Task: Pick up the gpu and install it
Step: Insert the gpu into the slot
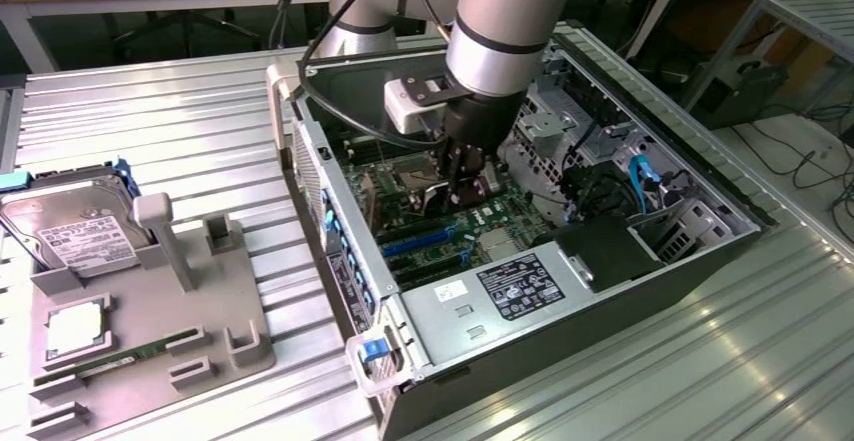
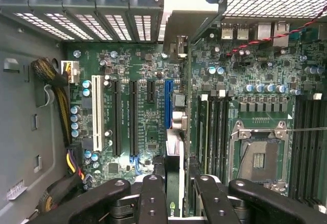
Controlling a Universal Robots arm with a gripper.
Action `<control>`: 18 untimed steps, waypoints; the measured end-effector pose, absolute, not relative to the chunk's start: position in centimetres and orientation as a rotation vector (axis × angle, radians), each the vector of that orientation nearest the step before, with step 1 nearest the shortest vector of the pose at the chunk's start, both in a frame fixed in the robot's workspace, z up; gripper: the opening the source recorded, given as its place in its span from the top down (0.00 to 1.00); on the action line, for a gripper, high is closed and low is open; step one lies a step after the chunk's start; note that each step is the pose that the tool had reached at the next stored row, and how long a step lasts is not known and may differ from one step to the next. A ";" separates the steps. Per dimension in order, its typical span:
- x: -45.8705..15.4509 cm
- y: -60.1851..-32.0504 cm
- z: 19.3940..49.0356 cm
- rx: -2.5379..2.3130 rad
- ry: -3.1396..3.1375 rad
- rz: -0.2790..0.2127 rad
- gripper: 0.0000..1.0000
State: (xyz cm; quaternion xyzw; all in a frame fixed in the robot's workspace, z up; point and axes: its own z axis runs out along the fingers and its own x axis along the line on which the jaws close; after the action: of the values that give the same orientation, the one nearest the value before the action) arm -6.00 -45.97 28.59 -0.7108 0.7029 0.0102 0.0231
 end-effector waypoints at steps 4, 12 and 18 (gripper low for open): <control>-6.0 -46.0 28.3 -2.203 2.180 0.027 0.73; -6.1 -46.3 28.1 -2.202 2.181 0.027 0.73; -6.4 -46.3 28.0 -2.202 2.181 0.027 0.73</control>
State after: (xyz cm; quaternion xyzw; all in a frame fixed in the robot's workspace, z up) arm -6.37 -46.30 28.00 -0.7103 0.7035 0.0088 0.0208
